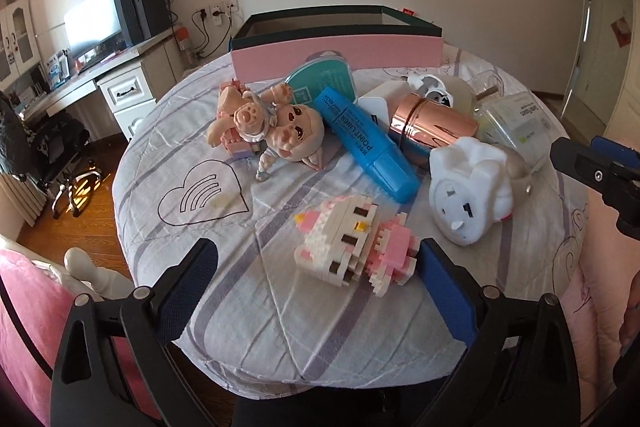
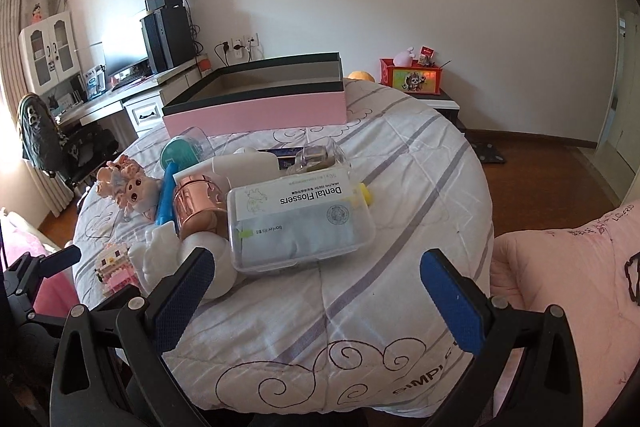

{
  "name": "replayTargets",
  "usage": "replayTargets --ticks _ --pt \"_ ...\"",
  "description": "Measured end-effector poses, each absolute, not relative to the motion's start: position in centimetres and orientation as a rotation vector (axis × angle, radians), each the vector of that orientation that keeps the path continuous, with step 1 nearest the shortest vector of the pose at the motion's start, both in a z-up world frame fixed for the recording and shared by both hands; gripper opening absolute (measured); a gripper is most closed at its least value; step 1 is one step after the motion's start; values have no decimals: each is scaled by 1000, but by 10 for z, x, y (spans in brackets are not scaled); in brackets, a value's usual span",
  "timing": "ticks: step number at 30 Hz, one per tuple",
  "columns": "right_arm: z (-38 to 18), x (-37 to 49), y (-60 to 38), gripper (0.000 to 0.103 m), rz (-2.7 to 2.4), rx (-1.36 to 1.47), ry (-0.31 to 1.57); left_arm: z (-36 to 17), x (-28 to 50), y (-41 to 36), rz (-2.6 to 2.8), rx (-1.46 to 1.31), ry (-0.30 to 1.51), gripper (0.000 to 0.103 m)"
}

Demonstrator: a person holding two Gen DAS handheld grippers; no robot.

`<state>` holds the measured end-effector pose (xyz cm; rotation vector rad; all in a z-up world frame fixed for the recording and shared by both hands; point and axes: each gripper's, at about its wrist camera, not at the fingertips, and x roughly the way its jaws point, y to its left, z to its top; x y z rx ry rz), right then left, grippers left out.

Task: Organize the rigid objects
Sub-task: 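Grasp pink-white block figure with left tool while right tool grasps clear floss box, then carry block figure into pink box with left tool while right tool drops floss box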

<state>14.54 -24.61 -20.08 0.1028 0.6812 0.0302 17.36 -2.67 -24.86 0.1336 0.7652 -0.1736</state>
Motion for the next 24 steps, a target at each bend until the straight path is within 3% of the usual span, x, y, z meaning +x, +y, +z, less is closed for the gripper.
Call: replayTargets --ticks 2,5,18,21,24 --pt "-202 149 -247 103 37 104 685 -251 181 -25 -212 114 769 72" --pt "-203 159 -247 103 44 104 690 -252 191 -26 -249 98 771 61" --pt "-226 210 -245 103 93 81 788 -241 200 -27 -278 104 758 61" --pt "-228 211 -250 94 117 89 786 -231 200 -30 -297 105 736 61" --pt "-220 210 -251 94 133 87 761 -217 202 -34 -319 102 711 61"
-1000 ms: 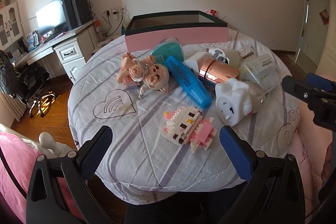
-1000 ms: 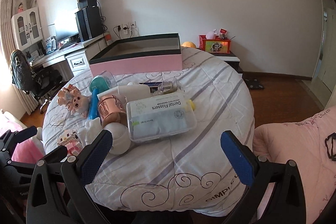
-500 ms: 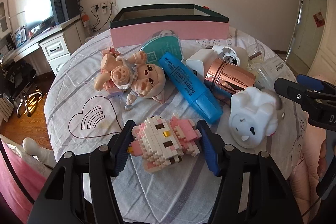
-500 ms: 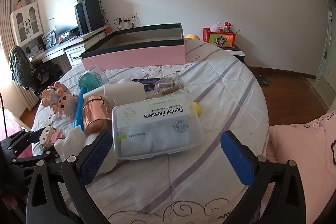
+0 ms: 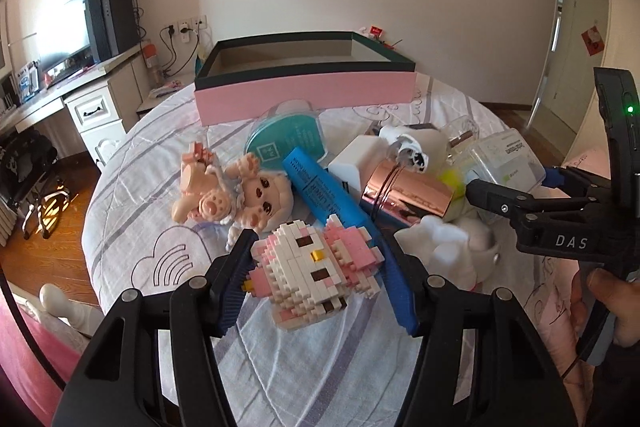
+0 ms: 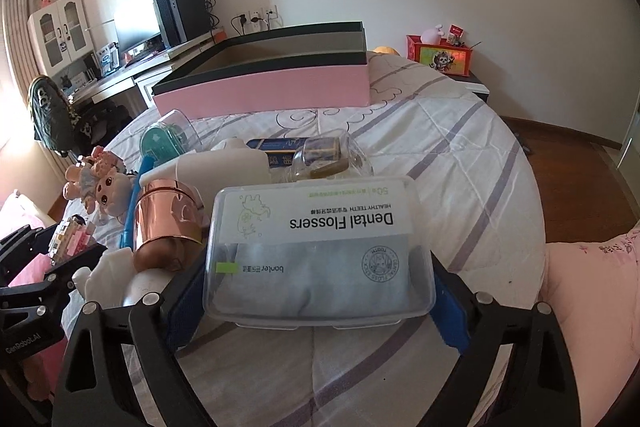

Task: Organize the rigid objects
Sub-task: 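Carry block figure into pink box with left tool while right tool drops floss box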

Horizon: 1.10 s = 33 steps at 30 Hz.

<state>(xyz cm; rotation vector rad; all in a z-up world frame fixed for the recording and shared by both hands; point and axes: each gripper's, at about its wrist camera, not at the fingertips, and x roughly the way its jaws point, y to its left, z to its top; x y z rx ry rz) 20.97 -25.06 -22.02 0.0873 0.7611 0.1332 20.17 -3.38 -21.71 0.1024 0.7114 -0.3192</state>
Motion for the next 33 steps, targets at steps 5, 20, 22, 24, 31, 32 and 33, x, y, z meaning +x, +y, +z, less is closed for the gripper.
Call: replayTargets --ticks 5,20,22,24,31,32,33 --pt "-190 214 -253 94 123 65 689 -184 219 -40 -338 104 649 61" --pt "-130 393 -224 94 261 29 713 -122 419 -52 -263 149 672 61" --pt "-140 423 -219 94 259 26 765 -133 449 -50 -250 136 726 61" --pt "-150 446 -213 94 240 9 796 -147 476 -49 -235 135 786 61" --pt "-193 496 -202 94 246 -48 943 -200 517 -51 -210 161 954 61" --pt "-198 498 -202 94 247 -48 960 -202 517 -52 -209 161 954 62" --pt "-201 499 -204 94 249 -39 965 -204 517 -52 -203 164 953 62"
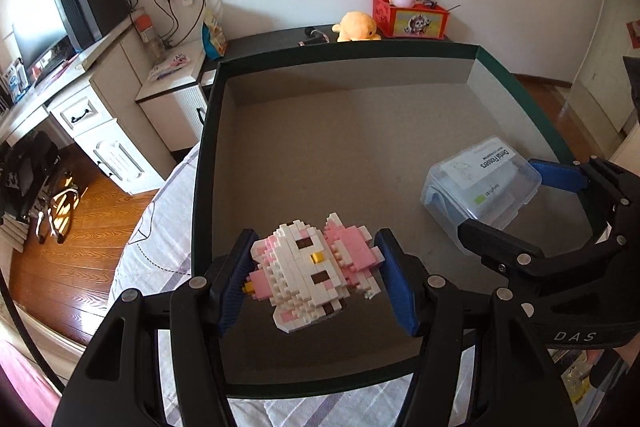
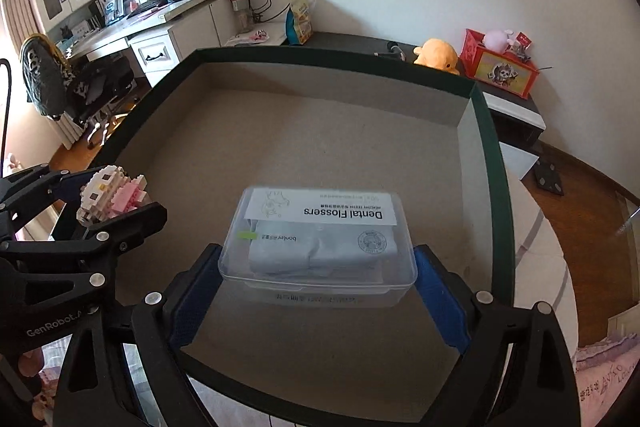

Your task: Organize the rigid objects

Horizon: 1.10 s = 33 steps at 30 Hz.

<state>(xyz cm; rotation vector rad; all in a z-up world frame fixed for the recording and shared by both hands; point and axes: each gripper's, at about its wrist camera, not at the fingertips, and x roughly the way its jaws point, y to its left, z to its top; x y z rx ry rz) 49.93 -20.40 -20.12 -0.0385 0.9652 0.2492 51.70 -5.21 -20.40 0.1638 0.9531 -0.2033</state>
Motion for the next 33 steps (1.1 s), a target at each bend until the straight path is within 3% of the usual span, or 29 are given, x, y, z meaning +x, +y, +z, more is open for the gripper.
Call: replayTargets --ticks 7,13,20,33 --pt "-195 482 -213 96 241 -4 938 -189 497 -44 -176 147 891 90" --pt "-140 413 -222 103 201 25 741 -136 417 -33 -92 165 663 102" --pt "-86 294 -208 103 123 -4 491 -93 300 -15 2 110 466 103" --pt "-62 132 -196 103 67 27 326 -72 141 -9 31 97 300 103"
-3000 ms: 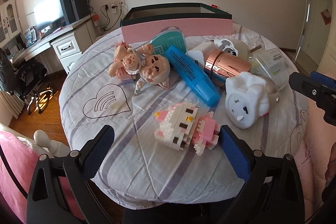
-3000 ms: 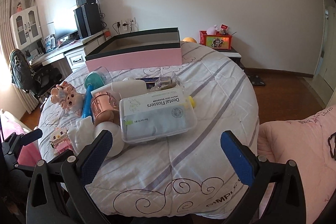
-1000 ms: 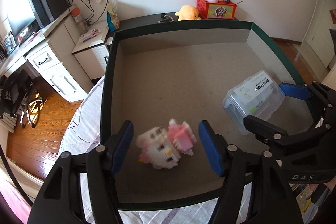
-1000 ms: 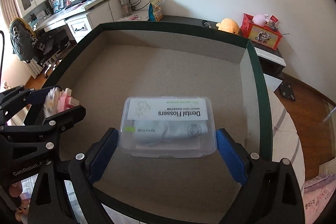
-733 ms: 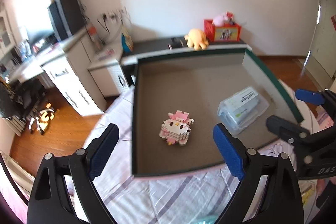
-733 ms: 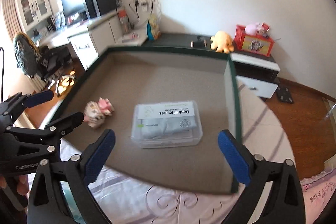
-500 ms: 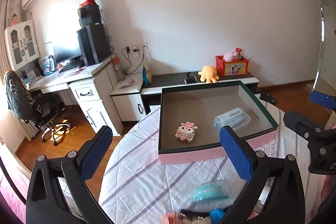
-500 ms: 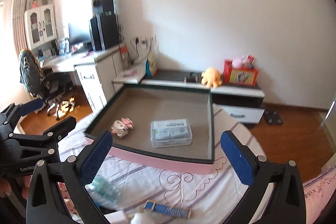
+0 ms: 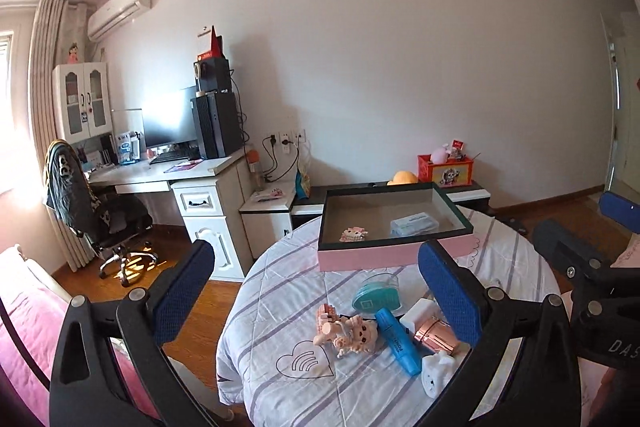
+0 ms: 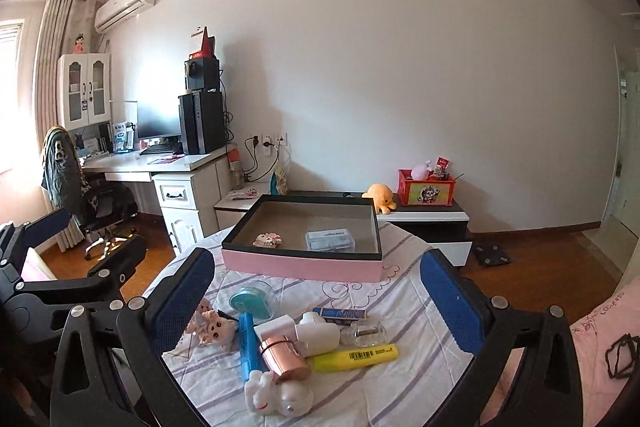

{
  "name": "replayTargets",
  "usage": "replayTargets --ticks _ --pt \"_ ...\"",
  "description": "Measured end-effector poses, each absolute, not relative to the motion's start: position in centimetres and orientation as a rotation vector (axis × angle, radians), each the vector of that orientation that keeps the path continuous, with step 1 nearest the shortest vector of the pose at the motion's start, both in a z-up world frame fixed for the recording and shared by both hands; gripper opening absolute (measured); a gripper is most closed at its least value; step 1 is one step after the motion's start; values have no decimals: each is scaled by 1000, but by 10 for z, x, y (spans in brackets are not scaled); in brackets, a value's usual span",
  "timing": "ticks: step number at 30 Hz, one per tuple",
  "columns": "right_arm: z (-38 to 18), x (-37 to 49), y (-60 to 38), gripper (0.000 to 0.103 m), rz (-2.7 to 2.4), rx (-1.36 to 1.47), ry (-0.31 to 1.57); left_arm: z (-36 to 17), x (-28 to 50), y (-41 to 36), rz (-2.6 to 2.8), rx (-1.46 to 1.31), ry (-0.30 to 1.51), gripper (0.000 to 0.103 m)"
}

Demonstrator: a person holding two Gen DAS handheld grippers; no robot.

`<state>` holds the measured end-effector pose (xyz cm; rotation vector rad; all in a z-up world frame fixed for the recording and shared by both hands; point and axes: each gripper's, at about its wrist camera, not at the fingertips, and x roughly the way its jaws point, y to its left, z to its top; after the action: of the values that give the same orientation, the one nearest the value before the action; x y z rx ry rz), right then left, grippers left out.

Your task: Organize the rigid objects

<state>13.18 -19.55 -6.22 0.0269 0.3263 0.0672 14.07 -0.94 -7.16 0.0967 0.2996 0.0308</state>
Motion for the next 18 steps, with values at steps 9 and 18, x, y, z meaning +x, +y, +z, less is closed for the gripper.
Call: replayTargets --ticks 9,18 --pt "-53 77 -196 103 36 31 264 -61 95 -3 1 55 240 103" --pt "-49 61 -190 103 33 23 245 -59 84 1 4 56 224 103"
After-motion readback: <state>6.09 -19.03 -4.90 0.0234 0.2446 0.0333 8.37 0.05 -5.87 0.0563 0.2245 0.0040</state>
